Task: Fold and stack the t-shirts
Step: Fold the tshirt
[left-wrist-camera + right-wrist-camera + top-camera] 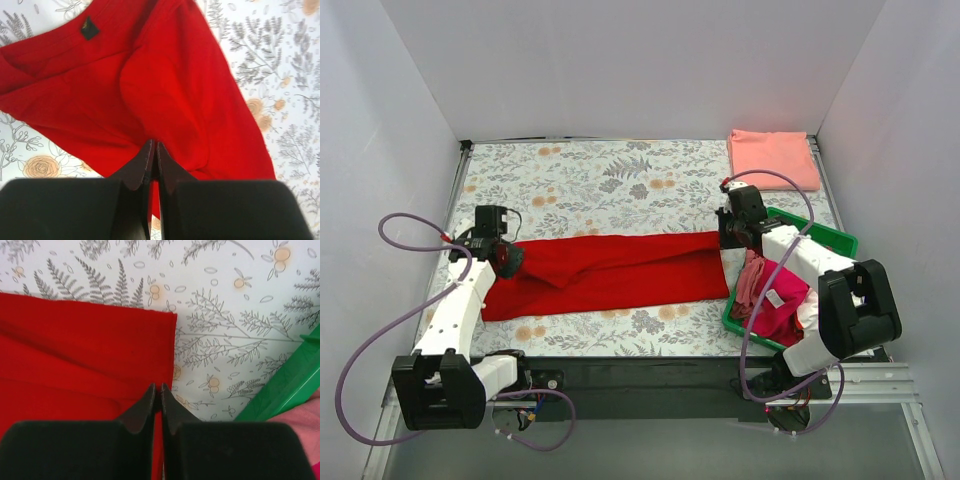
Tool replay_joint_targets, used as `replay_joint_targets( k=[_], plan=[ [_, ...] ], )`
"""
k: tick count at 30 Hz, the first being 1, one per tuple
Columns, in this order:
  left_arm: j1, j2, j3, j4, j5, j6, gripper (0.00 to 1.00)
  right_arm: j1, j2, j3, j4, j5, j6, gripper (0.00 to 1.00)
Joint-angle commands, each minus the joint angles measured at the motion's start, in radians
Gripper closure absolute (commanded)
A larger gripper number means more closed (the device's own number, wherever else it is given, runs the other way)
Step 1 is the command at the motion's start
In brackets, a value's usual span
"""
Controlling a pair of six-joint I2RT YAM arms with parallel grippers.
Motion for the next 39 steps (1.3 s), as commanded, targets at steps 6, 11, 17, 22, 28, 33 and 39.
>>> replay_joint_targets(
  k=[6,11,17,22,28,33,39],
  plan=[
    [-0.001,-0.088,-0.086,-0.057,-0.049,-0.067,1.00,0.004,-0.045,-0.030,0.017,-0.015,-0.017,0.55],
    [-0.001,-0.115,-0.109,-0.028,-0.005,-0.059,1.00,0.040,-0.103,-0.021,0.016,-0.081,-0.054,0.41],
    [-0.001,-0.089,-0.100,0.013,0.006,-0.070,1.00,0.276,-0.137,-0.006,0.080,-0.182,-0.123,0.39],
    [-0.001,-0.034,-0.098,0.107,0.020,-0.107,1.00,0.529,-0.034,0.033,0.290,-0.304,-0.094,0.40],
    [0.002,0.067,-0.094,0.196,0.033,-0.118,1.00,0.701,0.202,0.236,0.352,-0.223,-0.117,0.43],
    [0.002,0.151,-0.087,0.230,0.067,-0.112,1.00,0.799,0.421,0.424,0.340,-0.128,-0.170,0.45],
    [0.005,0.181,-0.077,0.223,0.006,-0.118,1.00,0.839,0.576,0.588,0.332,-0.051,-0.168,0.52]
  ],
)
